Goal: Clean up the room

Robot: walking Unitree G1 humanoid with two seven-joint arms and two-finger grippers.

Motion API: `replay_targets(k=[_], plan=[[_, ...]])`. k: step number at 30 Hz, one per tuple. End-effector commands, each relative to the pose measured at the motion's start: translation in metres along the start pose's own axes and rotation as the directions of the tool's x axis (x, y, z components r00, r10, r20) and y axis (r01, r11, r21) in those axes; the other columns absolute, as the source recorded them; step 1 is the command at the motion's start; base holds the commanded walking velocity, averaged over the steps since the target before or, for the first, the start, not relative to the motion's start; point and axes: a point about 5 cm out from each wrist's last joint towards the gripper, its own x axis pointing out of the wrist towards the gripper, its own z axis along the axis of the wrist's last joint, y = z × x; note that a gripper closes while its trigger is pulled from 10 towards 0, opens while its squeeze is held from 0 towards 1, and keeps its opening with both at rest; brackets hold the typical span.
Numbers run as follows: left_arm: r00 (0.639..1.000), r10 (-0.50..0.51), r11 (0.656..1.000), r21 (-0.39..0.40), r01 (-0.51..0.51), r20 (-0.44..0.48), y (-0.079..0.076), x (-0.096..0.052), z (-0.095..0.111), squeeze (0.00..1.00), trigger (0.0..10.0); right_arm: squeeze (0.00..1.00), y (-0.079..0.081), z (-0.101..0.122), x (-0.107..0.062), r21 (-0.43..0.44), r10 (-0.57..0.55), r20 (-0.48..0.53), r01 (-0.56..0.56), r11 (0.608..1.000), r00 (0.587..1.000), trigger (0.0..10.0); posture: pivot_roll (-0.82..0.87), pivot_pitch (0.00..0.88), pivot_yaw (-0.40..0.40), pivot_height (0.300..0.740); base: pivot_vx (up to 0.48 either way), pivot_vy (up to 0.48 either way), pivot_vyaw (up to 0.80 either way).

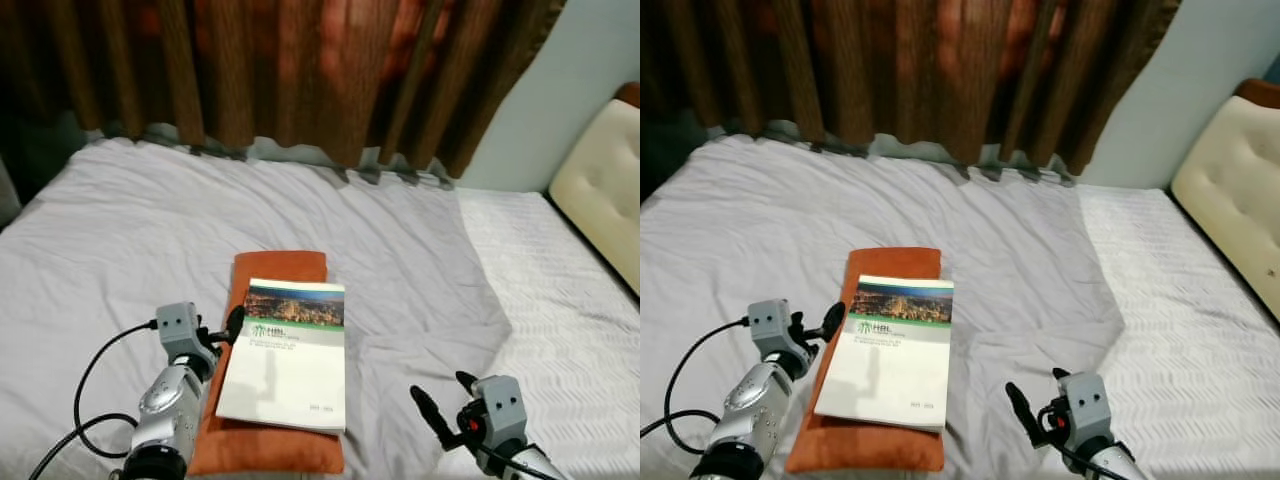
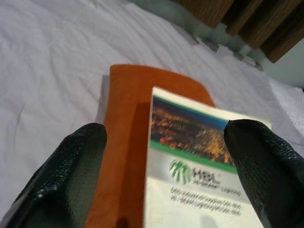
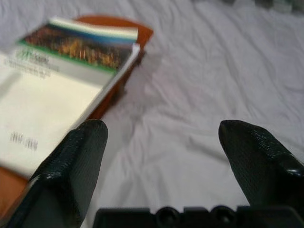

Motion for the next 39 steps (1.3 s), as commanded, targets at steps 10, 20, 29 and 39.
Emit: replay_targets(k=[10, 20, 29, 39], plan=[[0.992, 0.046, 0.979, -0.191, -0.068, -0.119, 0.009, -0.017, -0.040, 0.00, 10.0, 0.00, -0.004, 0.005, -0.002, -0.022, 0.033, -0.029, -0.034, 0.999, 0.999, 10.0, -0.11, 0.164, -0.198, 0.740, 0.000, 0.000, 0.00], [0.992, 0.045, 0.971, -0.228, -0.071, -0.116, 0.014, -0.017, -0.039, 0.00, 10.0, 0.00, 0.010, 0.006, 0.004, 0.122, 0.168, -0.029, -0.164, 0.979, 0.985, 10.0, -0.10, 0.167, -0.186, 0.740, 0.000, 0.000, 0.00], [0.990, -0.030, 0.981, -0.192, 0.002, -0.141, 0.008, -0.012, -0.036, 0.00, 10.0, 0.00, 0.025, 0.000, 0.009, 0.187, 0.232, -0.043, -0.220, 0.957, 0.972, 10.0, -0.07, 0.184, -0.131, 0.740, 0.000, 0.000, 0.00], [0.980, -0.117, 0.987, -0.126, 0.097, -0.164, 0.006, -0.006, -0.027, 0.00, 10.0, 0.00, 0.043, -0.006, 0.013, 0.244, 0.221, -0.019, -0.210, 0.947, 0.975, 10.0, -0.04, 0.187, -0.054, 0.740, 0.000, 0.000, 0.00]])
